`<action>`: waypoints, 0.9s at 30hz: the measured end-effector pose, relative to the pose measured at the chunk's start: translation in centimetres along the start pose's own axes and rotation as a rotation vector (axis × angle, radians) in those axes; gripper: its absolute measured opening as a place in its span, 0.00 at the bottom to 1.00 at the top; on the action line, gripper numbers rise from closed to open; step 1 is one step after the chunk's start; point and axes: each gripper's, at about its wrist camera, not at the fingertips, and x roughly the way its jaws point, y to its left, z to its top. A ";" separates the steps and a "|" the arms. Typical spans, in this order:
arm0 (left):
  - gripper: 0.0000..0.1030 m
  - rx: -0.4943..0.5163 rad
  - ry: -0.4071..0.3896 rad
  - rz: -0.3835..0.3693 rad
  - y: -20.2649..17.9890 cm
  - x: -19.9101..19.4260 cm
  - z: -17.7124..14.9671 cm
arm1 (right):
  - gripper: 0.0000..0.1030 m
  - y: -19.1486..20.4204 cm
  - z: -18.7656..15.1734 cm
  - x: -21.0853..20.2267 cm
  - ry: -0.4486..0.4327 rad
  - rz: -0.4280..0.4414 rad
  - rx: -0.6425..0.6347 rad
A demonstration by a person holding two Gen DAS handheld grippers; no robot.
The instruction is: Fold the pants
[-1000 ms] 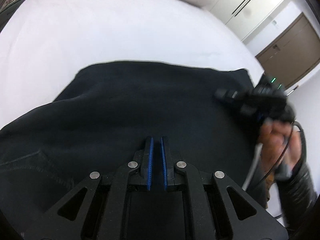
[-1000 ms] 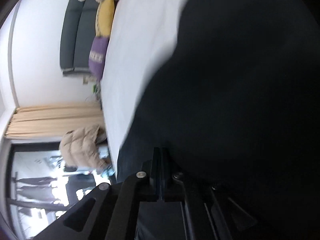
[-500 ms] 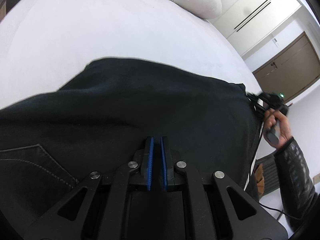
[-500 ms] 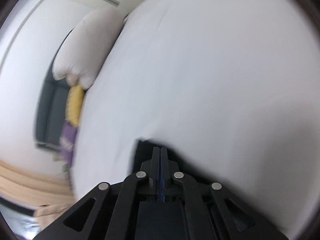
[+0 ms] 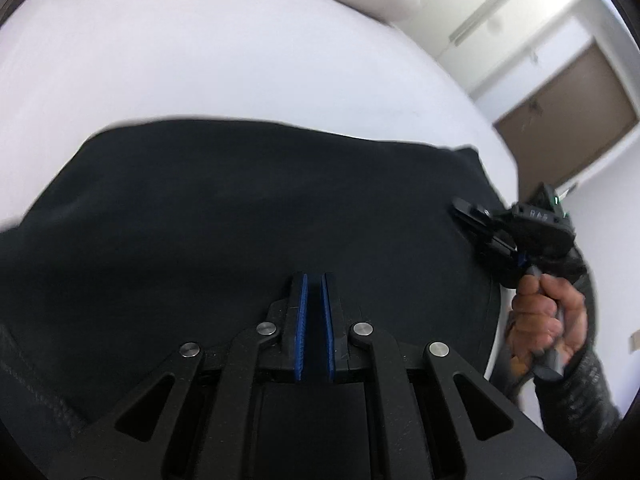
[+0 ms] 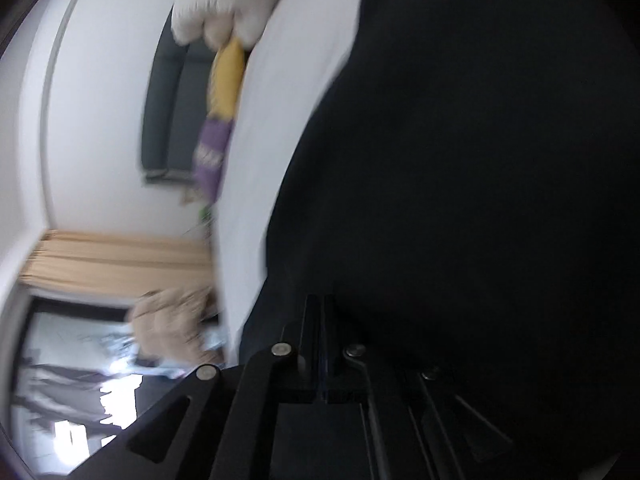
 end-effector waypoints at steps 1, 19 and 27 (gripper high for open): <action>0.07 -0.038 -0.009 -0.006 1.3 -0.6 -0.1 | 0.00 -1.0 0.8 -1.7 -0.034 -0.009 0.008; 0.07 -0.126 -0.173 0.025 4.8 -9.5 -3.6 | 0.05 3.8 -1.1 -8.5 -0.137 0.032 -0.100; 0.07 -0.141 -0.049 -0.070 3.3 -0.6 1.5 | 0.05 10.2 -8.4 13.4 0.296 0.089 -0.102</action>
